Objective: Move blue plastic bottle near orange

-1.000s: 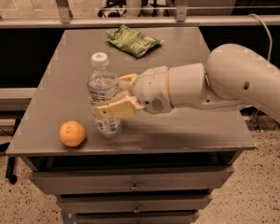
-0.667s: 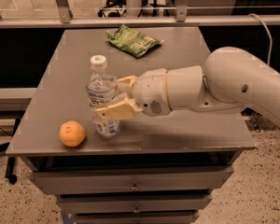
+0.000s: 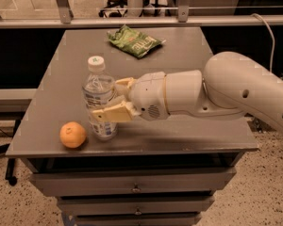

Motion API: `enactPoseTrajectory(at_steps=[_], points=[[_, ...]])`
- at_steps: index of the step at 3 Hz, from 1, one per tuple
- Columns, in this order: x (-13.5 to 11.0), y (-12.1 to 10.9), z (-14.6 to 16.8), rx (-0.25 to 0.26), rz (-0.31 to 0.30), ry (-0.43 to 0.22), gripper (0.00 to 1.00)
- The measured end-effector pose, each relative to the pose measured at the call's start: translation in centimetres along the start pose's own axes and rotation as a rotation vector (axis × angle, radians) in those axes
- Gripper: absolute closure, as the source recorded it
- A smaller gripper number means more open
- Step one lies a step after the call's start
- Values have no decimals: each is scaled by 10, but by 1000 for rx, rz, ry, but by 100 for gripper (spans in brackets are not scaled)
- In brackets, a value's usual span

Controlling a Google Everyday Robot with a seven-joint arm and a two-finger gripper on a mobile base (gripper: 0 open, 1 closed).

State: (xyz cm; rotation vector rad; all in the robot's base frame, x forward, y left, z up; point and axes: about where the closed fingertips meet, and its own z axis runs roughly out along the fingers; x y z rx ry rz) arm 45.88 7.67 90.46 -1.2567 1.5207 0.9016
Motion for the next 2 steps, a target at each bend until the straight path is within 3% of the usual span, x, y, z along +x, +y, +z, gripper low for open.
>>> enactPoseTrajectory(at_steps=[1,2], points=[[-1,3,0,0,2,-7,9],[0,4,1,0,5,-7,0]])
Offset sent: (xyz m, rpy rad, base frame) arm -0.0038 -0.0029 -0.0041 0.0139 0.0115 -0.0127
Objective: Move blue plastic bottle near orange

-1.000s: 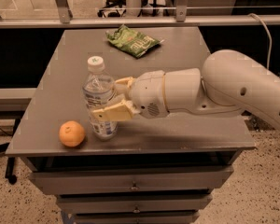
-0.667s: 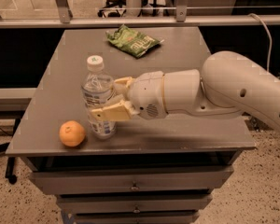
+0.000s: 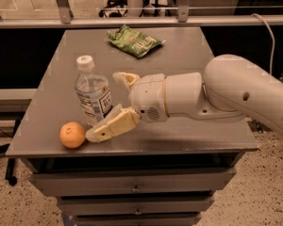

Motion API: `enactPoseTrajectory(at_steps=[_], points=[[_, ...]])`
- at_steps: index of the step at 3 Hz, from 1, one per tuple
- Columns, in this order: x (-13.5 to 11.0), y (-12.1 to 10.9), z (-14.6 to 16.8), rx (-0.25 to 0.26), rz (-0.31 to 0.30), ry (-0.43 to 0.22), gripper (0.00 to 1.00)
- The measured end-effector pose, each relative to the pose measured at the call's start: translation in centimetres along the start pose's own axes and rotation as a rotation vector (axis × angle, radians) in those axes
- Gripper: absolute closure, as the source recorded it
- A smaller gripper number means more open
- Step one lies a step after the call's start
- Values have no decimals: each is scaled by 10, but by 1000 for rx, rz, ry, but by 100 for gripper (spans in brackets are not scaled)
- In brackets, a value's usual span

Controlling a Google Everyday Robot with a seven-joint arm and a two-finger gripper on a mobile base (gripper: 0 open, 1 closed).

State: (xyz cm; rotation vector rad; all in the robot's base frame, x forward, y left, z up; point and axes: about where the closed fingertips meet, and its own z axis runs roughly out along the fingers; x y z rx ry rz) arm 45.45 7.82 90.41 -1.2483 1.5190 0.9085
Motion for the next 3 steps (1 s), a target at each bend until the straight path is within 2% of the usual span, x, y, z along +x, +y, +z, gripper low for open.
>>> enactPoseTrajectory(at_steps=[1,2,3], points=[[1,0,0,1,0,1,0],[2,-13,-21,47,-11,8,0],[5,-42,-66,97,-33,-7,0]])
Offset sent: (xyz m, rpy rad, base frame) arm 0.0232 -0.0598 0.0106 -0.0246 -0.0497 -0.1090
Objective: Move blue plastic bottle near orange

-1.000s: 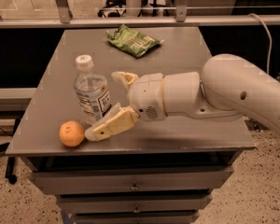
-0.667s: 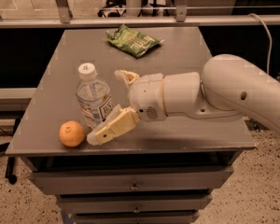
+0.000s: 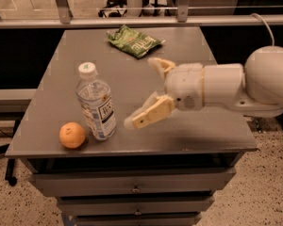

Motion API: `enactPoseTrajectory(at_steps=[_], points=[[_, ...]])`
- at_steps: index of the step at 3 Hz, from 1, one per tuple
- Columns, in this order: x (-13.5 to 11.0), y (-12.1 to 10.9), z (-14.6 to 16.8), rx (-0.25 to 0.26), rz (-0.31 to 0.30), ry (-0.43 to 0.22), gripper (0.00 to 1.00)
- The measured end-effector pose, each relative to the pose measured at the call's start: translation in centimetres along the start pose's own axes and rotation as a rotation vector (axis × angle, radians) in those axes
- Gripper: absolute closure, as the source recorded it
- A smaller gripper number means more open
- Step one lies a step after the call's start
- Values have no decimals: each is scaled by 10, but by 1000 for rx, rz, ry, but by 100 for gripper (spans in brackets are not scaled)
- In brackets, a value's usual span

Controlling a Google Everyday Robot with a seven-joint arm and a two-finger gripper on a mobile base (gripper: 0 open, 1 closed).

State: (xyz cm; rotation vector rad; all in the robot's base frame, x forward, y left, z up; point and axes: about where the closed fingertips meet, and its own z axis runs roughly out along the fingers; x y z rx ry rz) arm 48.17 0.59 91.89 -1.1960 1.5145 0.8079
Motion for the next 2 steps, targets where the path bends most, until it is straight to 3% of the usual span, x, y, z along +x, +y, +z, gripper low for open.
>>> enactPoseTrajectory(at_steps=[1,2], points=[[-18,-52,-65,82,-49,-36,0],[-55,-79,-100,152,-108,-77,0]])
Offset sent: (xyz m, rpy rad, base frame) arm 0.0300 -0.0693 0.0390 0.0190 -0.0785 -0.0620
